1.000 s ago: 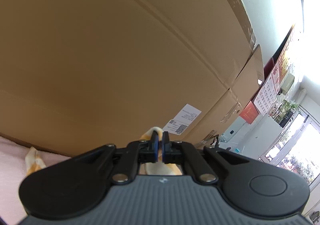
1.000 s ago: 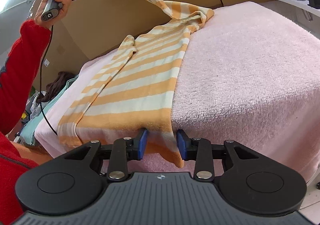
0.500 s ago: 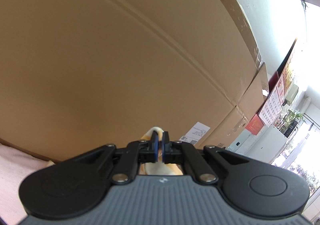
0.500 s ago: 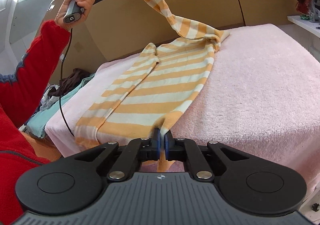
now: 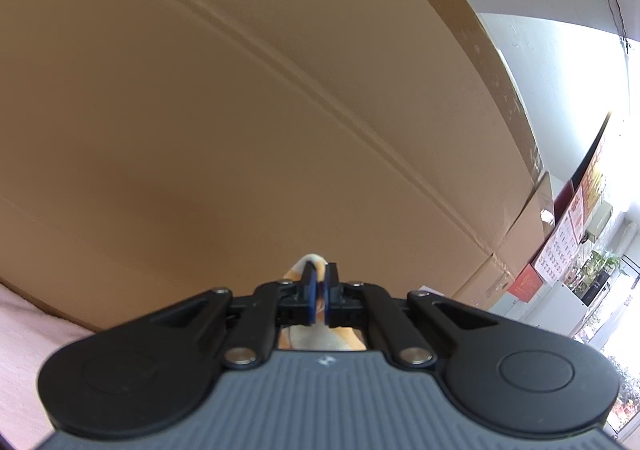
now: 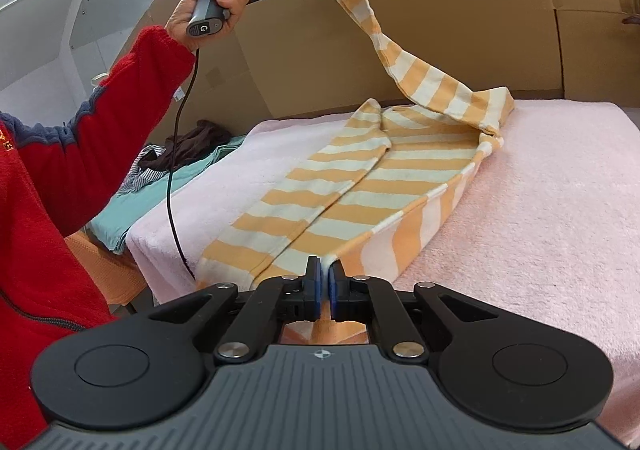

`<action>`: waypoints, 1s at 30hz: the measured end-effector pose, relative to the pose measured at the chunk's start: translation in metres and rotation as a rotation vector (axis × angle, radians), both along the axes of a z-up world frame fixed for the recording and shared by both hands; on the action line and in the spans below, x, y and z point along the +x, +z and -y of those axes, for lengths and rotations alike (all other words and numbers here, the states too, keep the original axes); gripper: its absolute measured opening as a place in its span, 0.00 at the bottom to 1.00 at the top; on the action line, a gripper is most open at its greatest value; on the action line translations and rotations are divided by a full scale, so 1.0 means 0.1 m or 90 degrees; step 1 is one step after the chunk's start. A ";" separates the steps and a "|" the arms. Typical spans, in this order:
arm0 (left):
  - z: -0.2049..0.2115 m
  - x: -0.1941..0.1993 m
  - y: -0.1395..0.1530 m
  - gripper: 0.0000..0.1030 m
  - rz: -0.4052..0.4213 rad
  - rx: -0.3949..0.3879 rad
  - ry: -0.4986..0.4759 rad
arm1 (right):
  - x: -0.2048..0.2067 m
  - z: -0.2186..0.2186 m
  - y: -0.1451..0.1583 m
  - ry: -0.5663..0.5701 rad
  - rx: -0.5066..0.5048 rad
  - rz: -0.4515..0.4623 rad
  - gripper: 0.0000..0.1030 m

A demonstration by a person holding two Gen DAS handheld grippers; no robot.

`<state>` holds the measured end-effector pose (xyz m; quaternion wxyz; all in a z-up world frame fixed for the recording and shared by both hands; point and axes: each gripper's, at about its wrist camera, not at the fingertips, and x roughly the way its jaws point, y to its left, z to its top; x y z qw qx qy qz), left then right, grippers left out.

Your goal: Fold clothes

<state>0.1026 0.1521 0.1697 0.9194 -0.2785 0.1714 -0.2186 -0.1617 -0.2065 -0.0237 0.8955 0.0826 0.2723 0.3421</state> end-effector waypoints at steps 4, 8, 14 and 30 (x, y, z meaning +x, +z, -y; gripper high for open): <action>-0.16 -0.06 0.04 0.00 0.005 0.006 0.022 | 0.06 -0.12 0.04 0.038 -0.016 0.005 0.05; -0.38 -0.12 0.07 0.00 0.009 0.008 0.051 | 0.10 -0.24 0.04 0.069 -0.030 0.001 0.05; -0.75 -0.23 0.08 0.00 0.011 0.004 0.097 | 0.13 -0.38 0.01 0.103 -0.038 -0.009 0.05; -1.15 -0.33 -0.32 0.00 -0.045 0.006 0.136 | 0.15 -0.61 -0.17 0.147 -0.057 -0.072 0.28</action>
